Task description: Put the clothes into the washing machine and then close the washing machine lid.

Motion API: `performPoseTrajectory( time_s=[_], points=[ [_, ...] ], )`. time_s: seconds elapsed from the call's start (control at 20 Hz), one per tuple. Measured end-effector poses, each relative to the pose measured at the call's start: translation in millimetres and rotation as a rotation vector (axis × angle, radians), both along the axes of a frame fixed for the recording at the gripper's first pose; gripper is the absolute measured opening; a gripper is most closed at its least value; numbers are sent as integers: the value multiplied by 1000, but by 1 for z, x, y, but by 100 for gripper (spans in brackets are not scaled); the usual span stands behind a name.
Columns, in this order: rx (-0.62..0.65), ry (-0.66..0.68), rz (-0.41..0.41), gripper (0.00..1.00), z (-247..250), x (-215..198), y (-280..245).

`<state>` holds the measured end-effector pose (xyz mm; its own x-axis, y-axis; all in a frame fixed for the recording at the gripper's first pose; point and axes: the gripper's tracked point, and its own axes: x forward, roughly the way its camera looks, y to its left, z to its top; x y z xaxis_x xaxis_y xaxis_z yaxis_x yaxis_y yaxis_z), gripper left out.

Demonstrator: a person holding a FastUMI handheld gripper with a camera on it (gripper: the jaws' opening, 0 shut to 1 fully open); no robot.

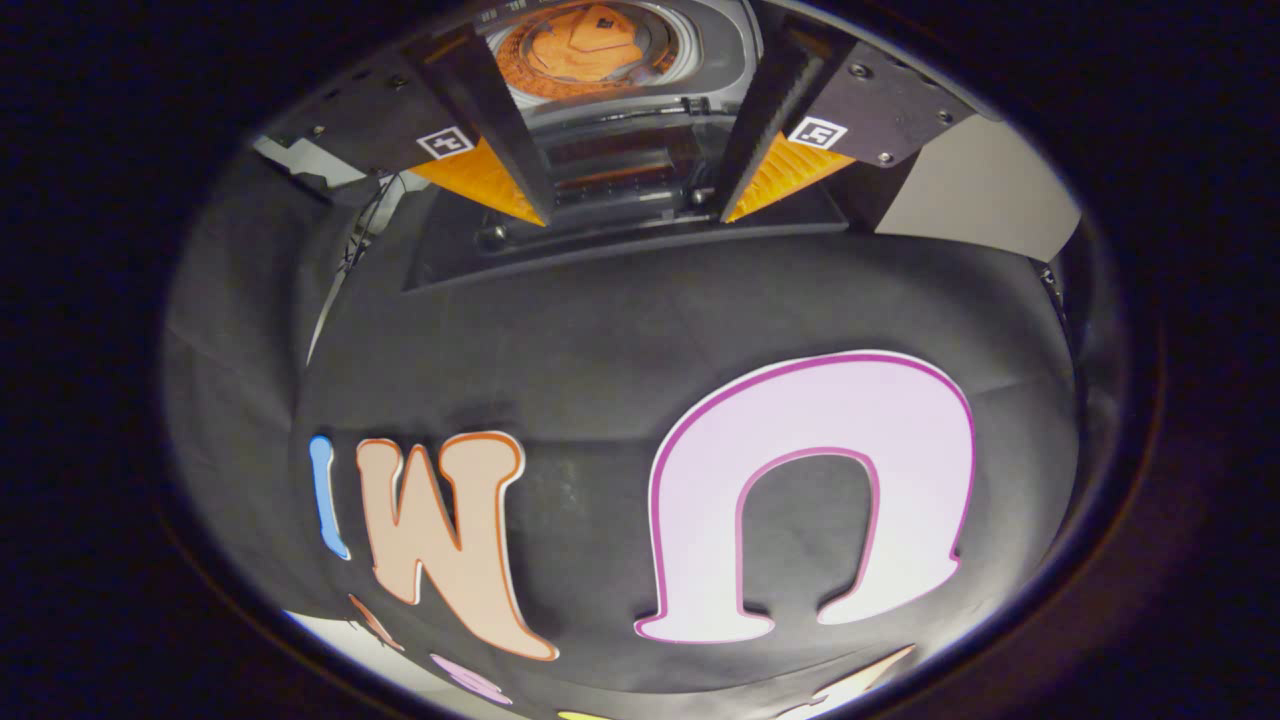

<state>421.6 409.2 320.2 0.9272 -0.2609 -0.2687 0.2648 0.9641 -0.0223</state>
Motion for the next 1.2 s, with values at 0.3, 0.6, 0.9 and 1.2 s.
performPoseTrajectory(
  time_s=[0.3, 0.6, 0.9, 1.2],
  points=[
    [-34, -23, 26, 98, 9, 47, -1],
    [-73, 19, 43, 98, -15, 76, 1],
    [-88, 20, 60, 96, -14, 72, 2],
    [-95, 1, 70, 96, -13, 76, 1]
  ],
)
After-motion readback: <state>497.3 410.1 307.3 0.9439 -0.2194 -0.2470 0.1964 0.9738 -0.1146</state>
